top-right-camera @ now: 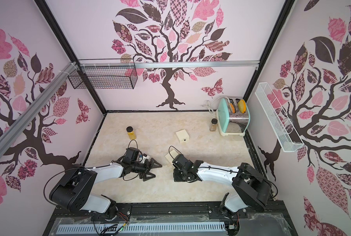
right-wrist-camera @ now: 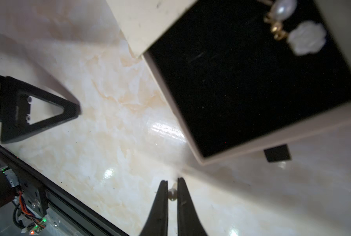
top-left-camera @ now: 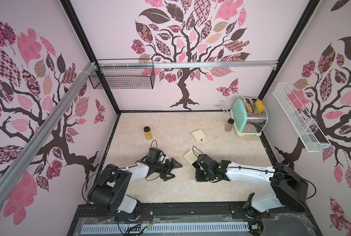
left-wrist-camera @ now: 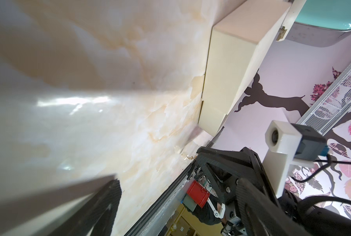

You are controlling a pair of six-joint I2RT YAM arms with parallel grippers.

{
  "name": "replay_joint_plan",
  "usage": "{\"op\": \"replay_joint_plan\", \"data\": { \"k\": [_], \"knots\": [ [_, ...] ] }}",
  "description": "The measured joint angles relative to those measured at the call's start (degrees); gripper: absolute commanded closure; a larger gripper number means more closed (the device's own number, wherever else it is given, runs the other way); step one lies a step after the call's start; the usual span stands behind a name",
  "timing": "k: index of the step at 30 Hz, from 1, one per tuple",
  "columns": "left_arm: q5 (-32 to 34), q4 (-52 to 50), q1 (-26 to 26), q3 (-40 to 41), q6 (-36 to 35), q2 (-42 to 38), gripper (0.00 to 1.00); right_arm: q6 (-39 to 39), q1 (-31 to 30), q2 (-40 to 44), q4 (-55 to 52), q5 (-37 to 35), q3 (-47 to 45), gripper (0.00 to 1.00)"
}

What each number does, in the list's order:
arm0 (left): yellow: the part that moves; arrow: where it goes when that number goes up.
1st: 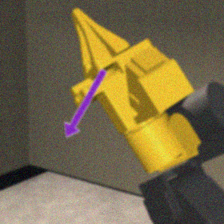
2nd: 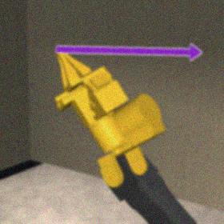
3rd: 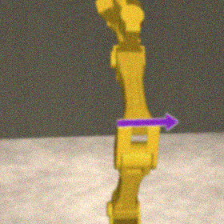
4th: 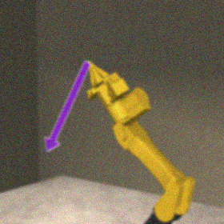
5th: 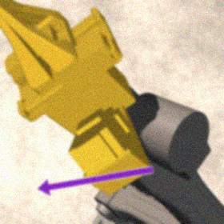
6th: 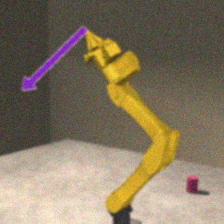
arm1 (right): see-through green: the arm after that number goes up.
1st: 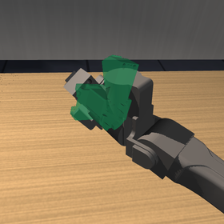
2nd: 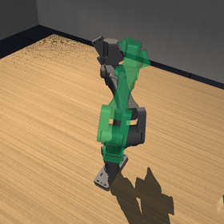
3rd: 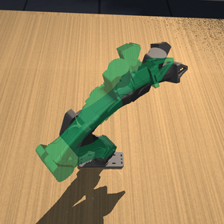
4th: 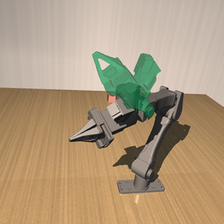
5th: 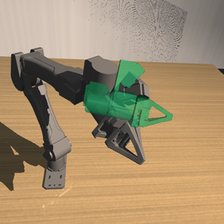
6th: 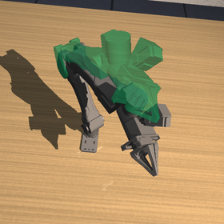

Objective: Place the earrings into the drawer-style jewelry box
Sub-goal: Pick up the earring from the center of the board.

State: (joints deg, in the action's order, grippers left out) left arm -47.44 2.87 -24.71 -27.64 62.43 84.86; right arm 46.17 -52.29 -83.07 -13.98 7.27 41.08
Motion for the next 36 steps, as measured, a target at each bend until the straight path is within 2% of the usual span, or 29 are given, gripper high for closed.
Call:
{"op": "replay_joint_plan", "data": {
  "k": [3, 8, 11, 25, 36],
  "knots": [
    [0.24, 3.67, -2.38, 0.0, 2.49, 1.01, 0.26, 0.39, 0.81, 0.0, 1.97, 0.72, 0.0, 0.9],
    [0.22, 11.06, -4.55, 0.22, 6.86, 2.49, 0.53, 0.81, 2.34, 0.0, 4.81, 2.12, 0.02, 0.9],
    [0.24, 14.69, -5.38, 0.5, 9.03, 2.82, 0.65, 1.25, 3.13, -0.07, 6.14, 2.95, 0.13, 0.9],
    [0.0, 21.77, -6.29, 2.21, 12.33, 2.84, 0.69, 2.03, 4.48, -2.27, 9.75, 6.08, 3.17, 0.9],
    [-0.5, 22.86, -6.34, 2.27, 12.66, 2.84, 0.82, 2.78, 4.48, -3.17, 11.1, 8.04, 4.42, 0.9]
  ]
}}
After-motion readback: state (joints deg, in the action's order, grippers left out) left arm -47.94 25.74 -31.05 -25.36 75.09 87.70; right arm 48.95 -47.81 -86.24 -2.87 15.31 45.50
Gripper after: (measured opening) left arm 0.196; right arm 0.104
